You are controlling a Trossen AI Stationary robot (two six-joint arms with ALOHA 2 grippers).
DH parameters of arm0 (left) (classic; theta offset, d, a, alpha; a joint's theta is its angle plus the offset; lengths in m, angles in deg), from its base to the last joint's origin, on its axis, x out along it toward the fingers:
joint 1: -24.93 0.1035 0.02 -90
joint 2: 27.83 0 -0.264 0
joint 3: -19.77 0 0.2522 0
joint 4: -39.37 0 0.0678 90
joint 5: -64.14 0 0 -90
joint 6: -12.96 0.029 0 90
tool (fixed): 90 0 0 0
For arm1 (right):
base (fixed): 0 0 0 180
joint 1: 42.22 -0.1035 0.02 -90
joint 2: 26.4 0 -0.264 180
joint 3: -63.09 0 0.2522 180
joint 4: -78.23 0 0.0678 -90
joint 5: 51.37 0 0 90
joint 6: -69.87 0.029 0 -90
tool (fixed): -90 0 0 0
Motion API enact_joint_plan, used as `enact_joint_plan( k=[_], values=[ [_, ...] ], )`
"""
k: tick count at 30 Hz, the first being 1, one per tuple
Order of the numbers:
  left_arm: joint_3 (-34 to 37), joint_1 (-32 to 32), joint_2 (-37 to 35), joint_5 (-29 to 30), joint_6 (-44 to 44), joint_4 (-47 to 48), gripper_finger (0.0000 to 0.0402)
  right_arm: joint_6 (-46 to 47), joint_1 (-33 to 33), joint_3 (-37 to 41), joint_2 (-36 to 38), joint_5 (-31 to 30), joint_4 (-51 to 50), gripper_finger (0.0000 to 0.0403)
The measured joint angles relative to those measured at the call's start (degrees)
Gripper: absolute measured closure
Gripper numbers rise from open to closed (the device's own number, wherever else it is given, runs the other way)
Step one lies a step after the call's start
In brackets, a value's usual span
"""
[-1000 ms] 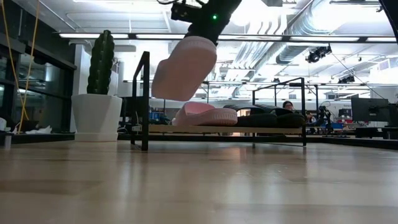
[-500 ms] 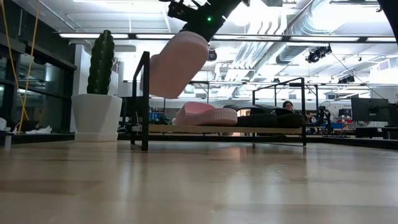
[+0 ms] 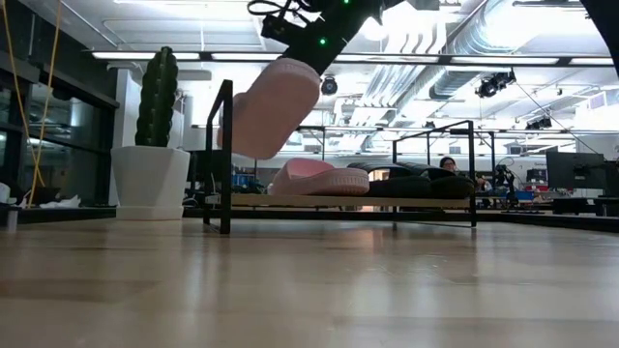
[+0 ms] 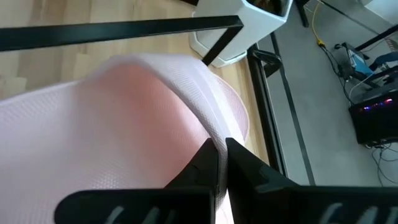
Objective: Pick and place slides into the shelf
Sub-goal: Put the bottom pink slide on the shelf
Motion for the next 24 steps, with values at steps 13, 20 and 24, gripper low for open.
enact_joint_plan(
  k=[13,20,24],
  values=[
    [0.00,0.00,0.00,0.02,0.00,0.00,0.0224,-1.57,1.74,0.00,-4.55,2.67,3.11,0.0402],
    [0.00,0.00,0.01,0.02,0.00,0.05,0.0224,-2.77,3.39,0.00,-6.19,2.49,5.35,0.0402],
    [0.00,0.00,0.00,0.00,0.00,0.11,0.0224,-3.76,4.11,0.00,-6.62,2.34,5.21,0.0402]
  ],
)
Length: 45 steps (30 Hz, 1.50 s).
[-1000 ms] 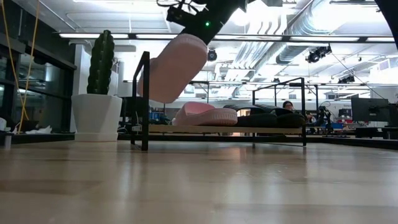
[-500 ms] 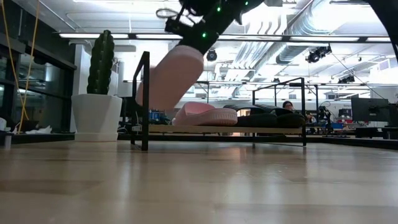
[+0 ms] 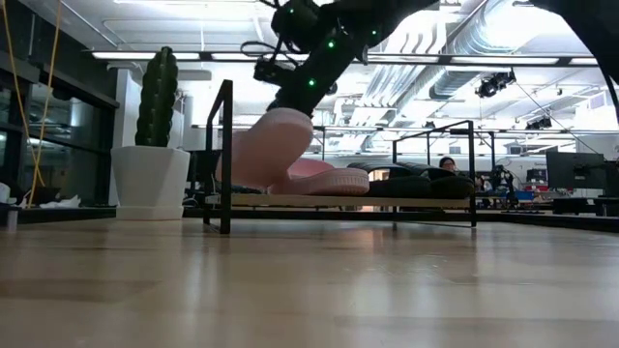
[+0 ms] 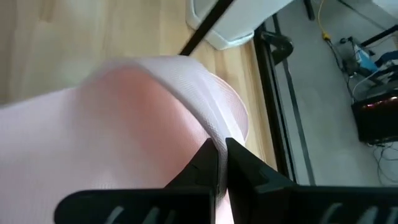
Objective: Pick and place slides into the shelf
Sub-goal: Put the bottom pink slide on the shelf
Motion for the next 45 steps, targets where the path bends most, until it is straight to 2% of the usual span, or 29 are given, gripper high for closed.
enact_joint_plan(
  k=[12,38,45],
  values=[
    [-0.01,0.00,0.00,0.02,0.00,-0.13,0.0224,-0.17,0.90,0.00,-2.08,2.58,3.25,0.0402],
    [0.00,0.00,0.02,0.00,0.02,-0.15,0.0224,1.86,-0.45,-0.18,-4.39,3.73,-0.84,0.0402],
    [0.00,0.00,0.02,-0.02,0.00,-0.15,0.0224,4.43,-0.45,-0.22,-4.37,3.90,-2.99,0.0377]
  ],
)
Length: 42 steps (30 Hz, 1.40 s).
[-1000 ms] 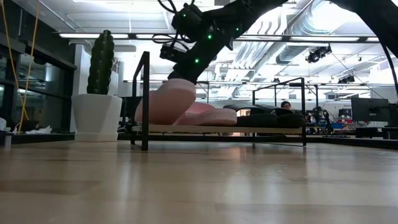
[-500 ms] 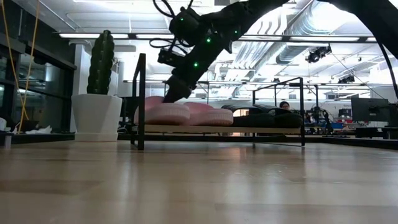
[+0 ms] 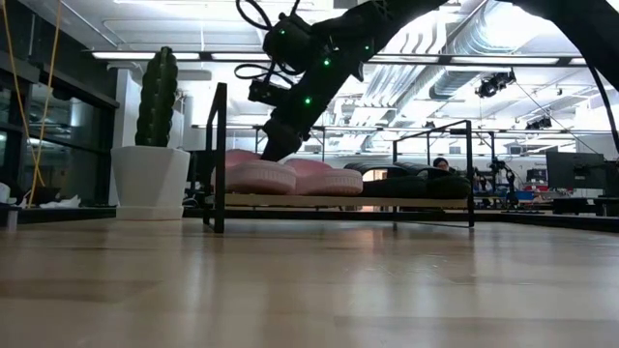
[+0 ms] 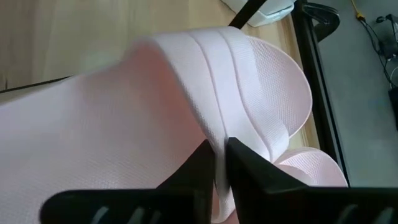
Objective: Pick and place slides into the shelf
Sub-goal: Put the bottom pink slide on the shelf, then return to Home Position
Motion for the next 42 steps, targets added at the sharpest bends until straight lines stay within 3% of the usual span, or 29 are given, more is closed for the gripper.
enact_joint_plan(
  k=[11,24,42],
  values=[
    [0.00,-0.02,0.00,0.02,0.00,0.00,0.0224,-1.45,-0.86,0.13,-0.07,0.37,-0.45,0.0312],
    [0.00,0.00,-0.02,0.02,0.00,0.00,0.0224,-3.40,-3.66,0.26,-0.17,-7.63,-0.98,0.0225],
    [0.00,0.00,-0.01,0.02,0.00,-0.02,0.0224,-2.45,-7.19,0.39,3.54,-9.61,-2.48,0.0212]
  ],
)
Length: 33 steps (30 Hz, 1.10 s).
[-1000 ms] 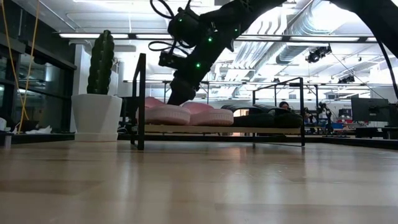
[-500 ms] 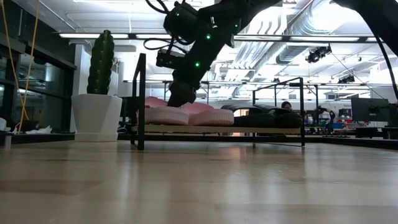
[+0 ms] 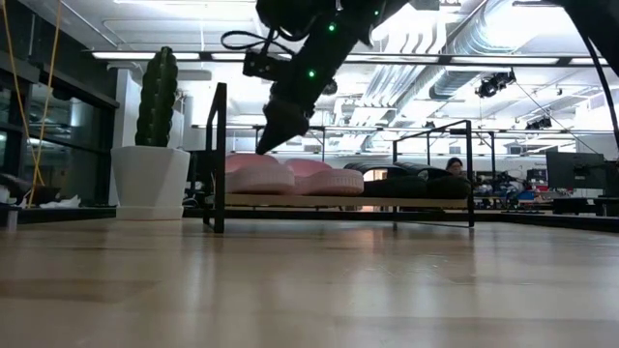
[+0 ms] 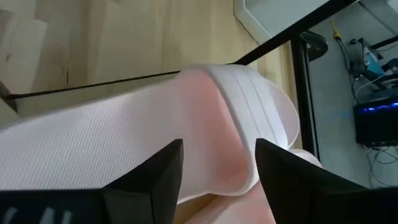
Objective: Pick and place slides into the shelf
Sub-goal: Return to Home Position
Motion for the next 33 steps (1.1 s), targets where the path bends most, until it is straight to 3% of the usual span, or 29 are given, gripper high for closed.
enact_joint_plan(
  k=[16,33],
  values=[
    [0.00,0.00,0.08,0.40,0.02,0.01,0.0224,5.38,-3.54,-0.07,1.31,-5.39,-12.51,0.0214],
    [0.00,0.00,0.25,1.29,3.15,-3.34,0.0224,17.60,-8.28,-0.15,9.05,-4.52,-21.20,0.0215]
  ],
)
